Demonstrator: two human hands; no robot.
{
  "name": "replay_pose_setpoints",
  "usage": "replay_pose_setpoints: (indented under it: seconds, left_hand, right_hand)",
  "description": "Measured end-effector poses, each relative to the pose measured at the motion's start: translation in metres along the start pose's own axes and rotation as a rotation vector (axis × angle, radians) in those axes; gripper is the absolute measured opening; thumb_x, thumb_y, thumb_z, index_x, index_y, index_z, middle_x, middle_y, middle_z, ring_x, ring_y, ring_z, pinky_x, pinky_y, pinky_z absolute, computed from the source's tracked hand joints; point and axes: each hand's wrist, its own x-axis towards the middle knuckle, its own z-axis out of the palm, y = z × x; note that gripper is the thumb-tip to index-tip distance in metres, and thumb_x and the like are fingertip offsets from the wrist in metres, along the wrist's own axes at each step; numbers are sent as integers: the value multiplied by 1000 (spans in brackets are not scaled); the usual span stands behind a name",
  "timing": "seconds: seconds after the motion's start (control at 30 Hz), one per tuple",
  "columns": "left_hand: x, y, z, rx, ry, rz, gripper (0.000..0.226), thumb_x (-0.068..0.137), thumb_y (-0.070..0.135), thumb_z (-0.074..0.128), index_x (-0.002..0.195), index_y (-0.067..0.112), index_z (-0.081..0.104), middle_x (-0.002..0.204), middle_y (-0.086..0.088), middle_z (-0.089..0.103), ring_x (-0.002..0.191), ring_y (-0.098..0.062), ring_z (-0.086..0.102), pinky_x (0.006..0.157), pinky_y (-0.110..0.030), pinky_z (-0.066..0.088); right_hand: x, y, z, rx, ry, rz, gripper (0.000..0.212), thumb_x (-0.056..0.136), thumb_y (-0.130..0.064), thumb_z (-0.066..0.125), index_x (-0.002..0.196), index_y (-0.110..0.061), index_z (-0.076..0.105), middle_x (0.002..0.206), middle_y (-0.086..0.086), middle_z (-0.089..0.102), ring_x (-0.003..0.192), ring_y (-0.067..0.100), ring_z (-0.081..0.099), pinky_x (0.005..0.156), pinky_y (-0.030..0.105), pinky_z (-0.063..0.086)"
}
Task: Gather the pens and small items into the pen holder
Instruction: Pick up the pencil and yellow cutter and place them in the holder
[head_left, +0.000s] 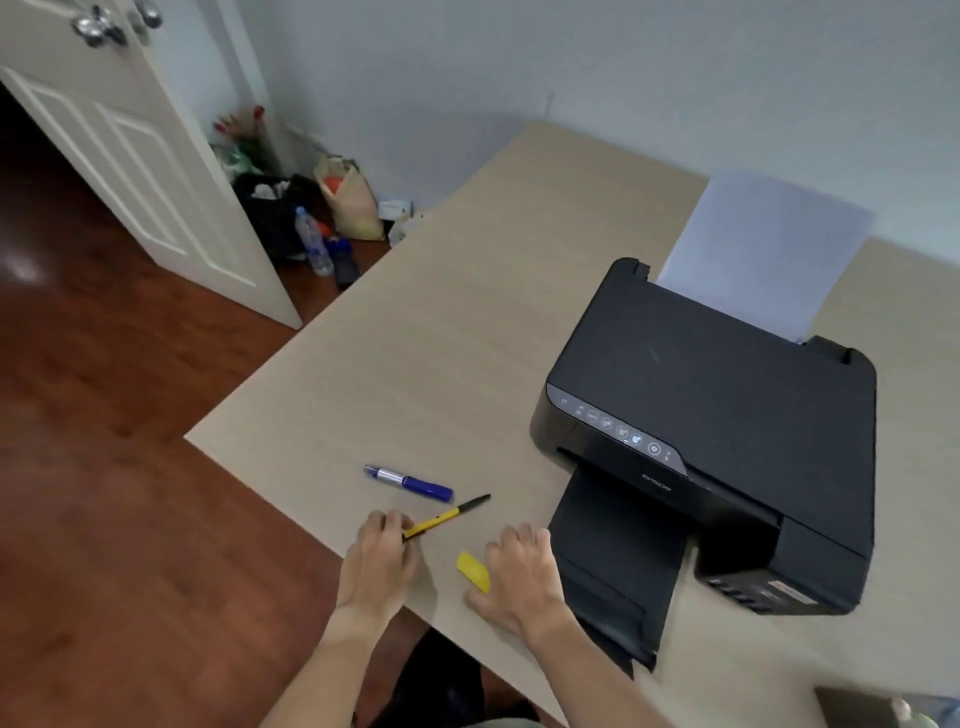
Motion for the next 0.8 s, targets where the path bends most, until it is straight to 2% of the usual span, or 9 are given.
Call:
replay_pose_setpoints:
  seconds: [0.1,0.2,0.33,0.47,0.5,0.57,0.63,0.73,0.8]
  left_hand:
    - [10,-8,3,87,-72,57,20,92,23,57,111,16,60,108,-6,56,101,-25,59,82,-36,53]
    - [21,-10,5,159,-128,57,22,96,26,50,115,17,58,114,-4,57,107,-24,56,87,-35,50]
    - [27,-10,6,276,-139,110,21,100,20,47,119,17,56,117,-4,56,110,-25,55,89,-36,49]
    - [18,-7,-2,326,-68,156,24,74,-9,72,93,6,70,86,-12,66,81,-34,66,64,-42,58]
    - [16,-6,-3,317,-64,157,26,74,-11,69,94,6,69,85,-12,66,81,-34,66,66,-42,57]
    - [16,-7,-5,219,-30,155,30,84,-7,53,106,11,62,96,-9,65,93,-32,63,80,-41,53]
    - [15,-3,-9,27,-19,179,31,90,-3,44,111,16,58,102,-4,63,98,-27,59,85,-37,48]
    - [9,15,-15,-276,53,263,29,95,0,43,105,20,62,95,6,63,85,-17,56,74,-29,44]
    - [6,31,-15,-334,117,342,24,96,3,41,98,16,61,84,5,62,73,-18,53,65,-29,42]
  right_hand:
    - [10,-9,0,-58,-106,1,44,79,-45,62,109,-13,59,109,11,61,109,33,50,101,47,29]
    - [14,-12,-3,-53,-130,4,30,81,-35,63,102,-14,60,102,10,65,104,31,55,99,46,29]
    - [12,-11,-8,96,-31,33,18,79,-25,48,90,-14,57,90,11,67,92,32,58,89,46,31]
    - [7,-3,-20,423,161,142,8,82,-27,40,79,-24,47,74,-1,60,76,27,52,82,40,32]
    - [5,0,-23,531,225,169,10,83,-26,42,73,-25,41,65,-6,51,68,24,45,80,39,33]
    - [0,6,-30,695,352,231,29,88,-25,46,64,-26,31,58,-8,37,60,20,34,76,38,36]
    - [-9,16,-34,778,499,294,34,92,-24,49,63,-25,31,62,-7,39,62,17,35,70,36,35]
    - [-26,35,-32,930,654,392,31,92,-21,52,65,-25,36,65,-8,43,66,13,41,64,28,33]
    - [-42,51,-28,1075,730,463,30,92,-22,53,65,-26,40,63,-9,47,63,10,44,61,23,34]
